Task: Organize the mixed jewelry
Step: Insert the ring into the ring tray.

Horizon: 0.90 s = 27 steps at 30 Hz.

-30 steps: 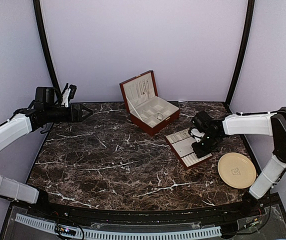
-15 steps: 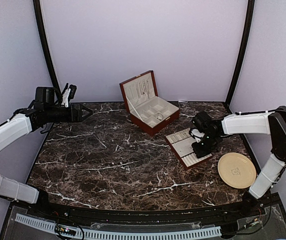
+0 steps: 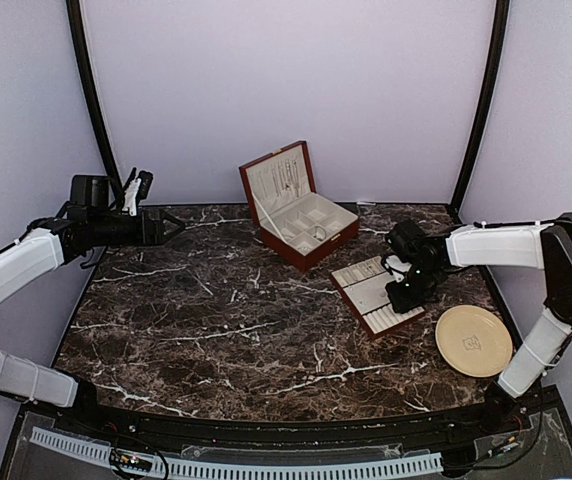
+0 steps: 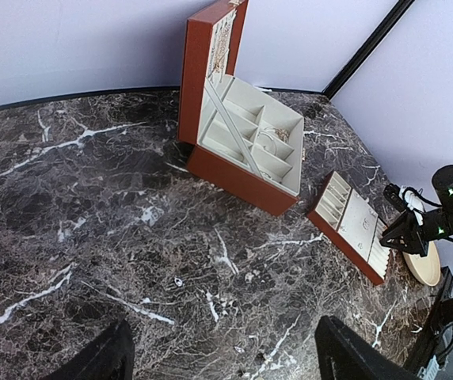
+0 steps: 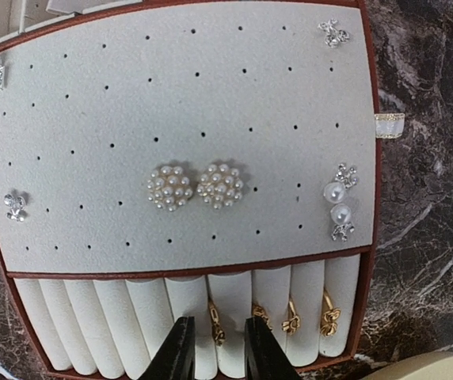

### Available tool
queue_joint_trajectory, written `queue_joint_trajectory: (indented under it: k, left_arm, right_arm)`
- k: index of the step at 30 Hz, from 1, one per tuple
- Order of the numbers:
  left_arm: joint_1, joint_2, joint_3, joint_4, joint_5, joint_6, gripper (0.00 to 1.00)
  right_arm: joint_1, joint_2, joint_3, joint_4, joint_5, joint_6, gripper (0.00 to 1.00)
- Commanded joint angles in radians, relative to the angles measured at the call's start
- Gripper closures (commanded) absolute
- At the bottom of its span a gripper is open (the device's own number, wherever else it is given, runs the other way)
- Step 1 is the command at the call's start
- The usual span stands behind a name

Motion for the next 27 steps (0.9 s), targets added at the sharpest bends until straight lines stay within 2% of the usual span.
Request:
queue_joint_trajectory:
  k: [1, 7, 18, 27]
  left_arm:
    - [0.006, -0.035, -0.017, 0.011, 0.018, 0.003, 0.19]
    - [0.005, -0.033, -0.017, 0.013, 0.018, 0.002, 0.19]
    - [0.006, -0.028, -0.018, 0.014, 0.027, -0.003, 0.19]
    - [0.006, -0.033, -0.019, 0.015, 0.029, -0.003, 0.19]
  right_arm:
    - [-0.009, -0.027, 0.020, -0.019, 0.000, 0.007, 0.76]
    - [-0.008, -0.031, 0.024, -0.011, -0.001, 0.015, 0.84]
    - [-0.009, -0.074, 0.034, -0.020, -0.027, 0.020, 0.84]
    - [-0.009, -0.029, 0.010, 0.004, -0.013, 0.023, 0.94]
